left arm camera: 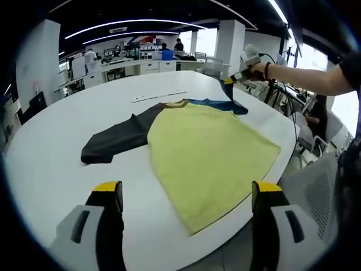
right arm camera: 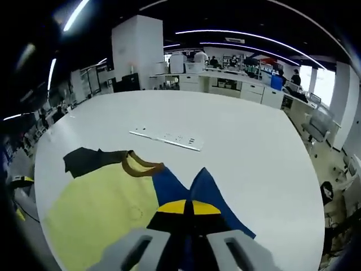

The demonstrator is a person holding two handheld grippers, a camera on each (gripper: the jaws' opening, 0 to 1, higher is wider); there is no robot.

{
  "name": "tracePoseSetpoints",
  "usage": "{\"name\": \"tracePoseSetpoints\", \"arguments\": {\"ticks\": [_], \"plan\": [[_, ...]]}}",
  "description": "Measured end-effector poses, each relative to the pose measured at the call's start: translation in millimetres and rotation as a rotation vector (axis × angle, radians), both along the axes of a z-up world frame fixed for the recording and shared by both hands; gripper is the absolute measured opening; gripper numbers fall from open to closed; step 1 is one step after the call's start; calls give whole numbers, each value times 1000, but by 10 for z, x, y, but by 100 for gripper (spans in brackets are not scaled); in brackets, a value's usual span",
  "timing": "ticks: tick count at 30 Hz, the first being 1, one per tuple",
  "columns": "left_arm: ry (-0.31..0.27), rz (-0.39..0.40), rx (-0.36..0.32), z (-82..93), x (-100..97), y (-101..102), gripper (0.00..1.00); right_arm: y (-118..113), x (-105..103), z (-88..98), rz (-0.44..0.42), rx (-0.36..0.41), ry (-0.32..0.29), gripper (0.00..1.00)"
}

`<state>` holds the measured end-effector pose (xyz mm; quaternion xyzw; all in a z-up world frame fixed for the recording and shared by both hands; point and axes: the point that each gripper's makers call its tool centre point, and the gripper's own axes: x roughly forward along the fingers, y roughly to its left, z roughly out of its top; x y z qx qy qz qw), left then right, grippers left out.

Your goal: Fold the garment on the visible template until the final outline fits inside the template.

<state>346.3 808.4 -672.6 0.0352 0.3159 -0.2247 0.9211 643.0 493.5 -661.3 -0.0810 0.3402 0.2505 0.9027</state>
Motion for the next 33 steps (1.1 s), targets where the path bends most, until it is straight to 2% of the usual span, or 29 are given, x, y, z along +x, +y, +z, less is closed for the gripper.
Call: {"name": "tracePoseSetpoints", "arguments": {"ticks": [14, 24, 33], "plan": [[7, -1, 3, -24, -14, 0, 92, 424, -22, 23, 57, 4, 21, 0], [17, -5, 4, -59, -18, 5, 92, 731, -70, -25, 128, -56, 19, 0], [13, -11, -4, -55, -4, -5, 92, 1063, -83, -17, 180, -53, 20, 0]]}}
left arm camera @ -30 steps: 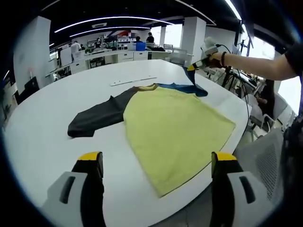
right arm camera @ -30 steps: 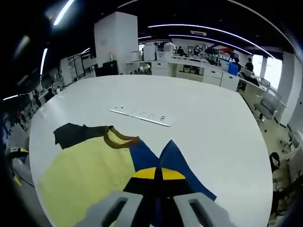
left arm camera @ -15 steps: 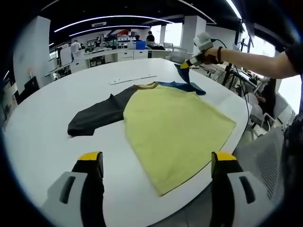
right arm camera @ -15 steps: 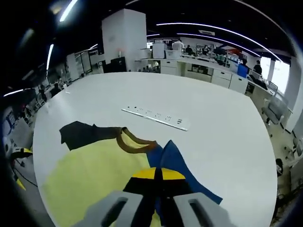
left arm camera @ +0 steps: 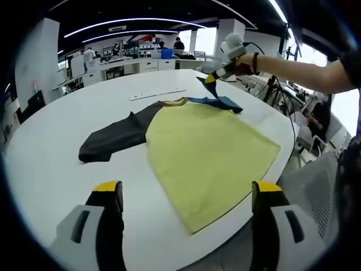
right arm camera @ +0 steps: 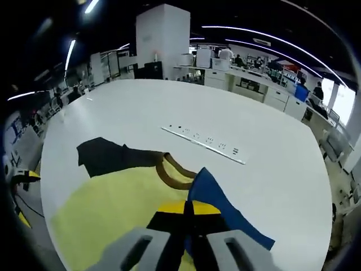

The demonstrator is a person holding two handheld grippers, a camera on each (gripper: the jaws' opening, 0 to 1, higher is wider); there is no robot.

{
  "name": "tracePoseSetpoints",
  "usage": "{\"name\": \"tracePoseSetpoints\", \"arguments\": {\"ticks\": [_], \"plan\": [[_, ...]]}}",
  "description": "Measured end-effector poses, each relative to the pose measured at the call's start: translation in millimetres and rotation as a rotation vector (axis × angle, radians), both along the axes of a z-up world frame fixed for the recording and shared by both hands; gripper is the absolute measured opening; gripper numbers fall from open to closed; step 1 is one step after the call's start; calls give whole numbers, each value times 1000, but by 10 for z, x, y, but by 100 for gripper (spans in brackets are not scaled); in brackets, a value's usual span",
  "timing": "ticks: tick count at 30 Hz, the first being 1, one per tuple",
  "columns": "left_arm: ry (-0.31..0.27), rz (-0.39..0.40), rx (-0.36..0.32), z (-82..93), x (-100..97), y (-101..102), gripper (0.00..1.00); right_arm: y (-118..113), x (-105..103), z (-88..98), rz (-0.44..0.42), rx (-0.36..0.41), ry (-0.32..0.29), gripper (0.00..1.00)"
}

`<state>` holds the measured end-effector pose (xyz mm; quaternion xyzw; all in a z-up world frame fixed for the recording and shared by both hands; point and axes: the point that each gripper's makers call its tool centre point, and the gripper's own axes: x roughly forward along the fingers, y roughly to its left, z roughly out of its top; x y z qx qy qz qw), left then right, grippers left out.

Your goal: Fold the garment on the visible template until the final outline fits inside the template.

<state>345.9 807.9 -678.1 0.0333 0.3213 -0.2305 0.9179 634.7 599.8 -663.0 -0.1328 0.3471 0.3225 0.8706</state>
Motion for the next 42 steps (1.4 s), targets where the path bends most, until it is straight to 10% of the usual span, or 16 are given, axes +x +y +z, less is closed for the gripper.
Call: {"name": "tracePoseSetpoints", "arguments": {"ticks": [42], "plan": [[19, 16, 0, -75, -46, 100, 92, 1153, -291, 8, 144, 100, 34, 0]]}}
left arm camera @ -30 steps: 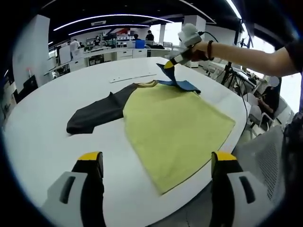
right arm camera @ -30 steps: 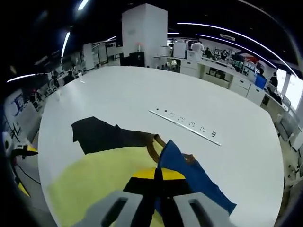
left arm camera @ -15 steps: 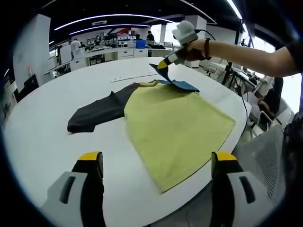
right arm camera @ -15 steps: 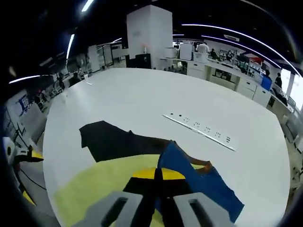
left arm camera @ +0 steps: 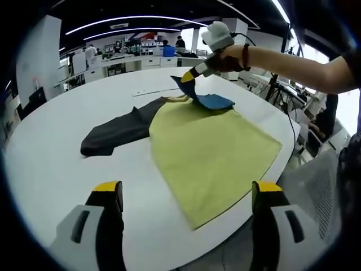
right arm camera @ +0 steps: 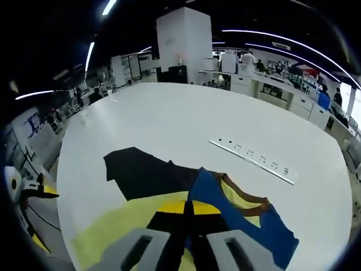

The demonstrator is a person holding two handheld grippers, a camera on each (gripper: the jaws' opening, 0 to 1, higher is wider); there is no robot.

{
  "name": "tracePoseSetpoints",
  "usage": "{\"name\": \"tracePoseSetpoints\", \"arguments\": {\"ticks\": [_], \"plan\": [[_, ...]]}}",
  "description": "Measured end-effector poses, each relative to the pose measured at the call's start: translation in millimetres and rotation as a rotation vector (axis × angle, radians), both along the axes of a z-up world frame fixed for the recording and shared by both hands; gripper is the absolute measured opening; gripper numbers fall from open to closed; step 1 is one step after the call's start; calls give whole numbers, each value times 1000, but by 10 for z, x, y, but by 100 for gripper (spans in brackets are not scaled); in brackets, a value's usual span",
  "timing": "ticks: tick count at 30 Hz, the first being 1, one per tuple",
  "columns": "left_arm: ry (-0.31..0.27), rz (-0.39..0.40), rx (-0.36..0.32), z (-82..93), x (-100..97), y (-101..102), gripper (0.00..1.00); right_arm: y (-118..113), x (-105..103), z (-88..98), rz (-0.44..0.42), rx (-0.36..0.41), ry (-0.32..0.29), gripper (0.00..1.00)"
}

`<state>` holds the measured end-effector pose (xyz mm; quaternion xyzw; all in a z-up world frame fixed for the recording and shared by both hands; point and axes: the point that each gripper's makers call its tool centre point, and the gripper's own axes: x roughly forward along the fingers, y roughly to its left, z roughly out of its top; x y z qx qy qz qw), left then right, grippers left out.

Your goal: Fold the garment on the visible template until the final outline fits inside the template.

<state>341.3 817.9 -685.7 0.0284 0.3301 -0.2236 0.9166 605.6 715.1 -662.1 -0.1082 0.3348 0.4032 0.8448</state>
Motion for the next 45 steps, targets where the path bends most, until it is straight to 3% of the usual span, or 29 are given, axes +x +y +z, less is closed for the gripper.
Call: {"name": "tracePoseSetpoints", "arguments": {"ticks": [22, 31, 45], "plan": [[17, 13, 1, -63, -35, 42, 92, 464, -287, 98, 58, 118, 45, 0], [16, 15, 0, -69, -42, 60, 92, 591, -343, -45, 67, 117, 68, 0], [26, 36, -3, -114, -93, 174, 92, 856, -369, -460, 25, 117, 141, 0]]}}
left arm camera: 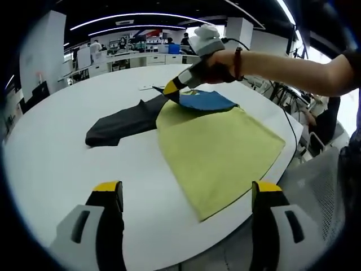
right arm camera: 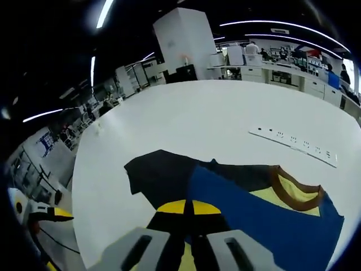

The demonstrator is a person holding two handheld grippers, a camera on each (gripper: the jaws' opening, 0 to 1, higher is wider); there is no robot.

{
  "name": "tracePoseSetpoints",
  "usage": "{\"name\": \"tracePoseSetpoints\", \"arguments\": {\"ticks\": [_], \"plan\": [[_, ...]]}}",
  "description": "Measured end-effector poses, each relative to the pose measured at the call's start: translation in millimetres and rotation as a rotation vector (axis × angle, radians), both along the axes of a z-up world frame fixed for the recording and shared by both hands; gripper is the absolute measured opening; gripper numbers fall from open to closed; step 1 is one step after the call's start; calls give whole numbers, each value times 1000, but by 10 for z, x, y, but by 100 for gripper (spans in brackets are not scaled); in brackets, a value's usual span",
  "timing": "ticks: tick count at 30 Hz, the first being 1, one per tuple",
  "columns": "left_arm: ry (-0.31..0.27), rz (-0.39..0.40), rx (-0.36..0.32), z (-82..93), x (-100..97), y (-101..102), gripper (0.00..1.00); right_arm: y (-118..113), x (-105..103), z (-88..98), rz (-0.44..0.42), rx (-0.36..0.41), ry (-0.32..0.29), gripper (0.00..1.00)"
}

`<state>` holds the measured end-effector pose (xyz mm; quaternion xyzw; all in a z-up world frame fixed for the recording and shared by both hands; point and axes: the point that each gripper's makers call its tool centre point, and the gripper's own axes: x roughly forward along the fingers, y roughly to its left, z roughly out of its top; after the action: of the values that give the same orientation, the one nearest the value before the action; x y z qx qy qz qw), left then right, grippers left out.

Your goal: Fold the garment on the visible template until the final outline fits inside the template.

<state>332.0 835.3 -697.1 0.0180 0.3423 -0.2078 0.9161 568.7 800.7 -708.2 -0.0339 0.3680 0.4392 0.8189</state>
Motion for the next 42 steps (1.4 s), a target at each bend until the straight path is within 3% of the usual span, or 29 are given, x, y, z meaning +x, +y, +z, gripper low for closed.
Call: {"name": "tracePoseSetpoints", "arguments": {"ticks": [4, 9, 15, 22, 28, 42], "plan": [[5, 3, 6, -16, -15, 30, 92, 68, -12, -90, -5, 8, 11, 0], [7, 19, 5, -26, -23, 74, 92, 181, -69, -189, -12, 38, 69, 0], [4, 33, 4, -15, -19, 103, 92, 201, -84, -223, -5, 25, 64, 6], [-15, 45, -1, 27, 21, 108, 98, 36, 22, -155, -2, -34, -38, 41], [-29, 46, 6, 64, 48, 96, 99, -168, 92, -127, -20, -77, -75, 68], [-48, 31, 17, 137, 92, 44, 99, -942, 183, -72, -93, -143, -95, 90]]}}
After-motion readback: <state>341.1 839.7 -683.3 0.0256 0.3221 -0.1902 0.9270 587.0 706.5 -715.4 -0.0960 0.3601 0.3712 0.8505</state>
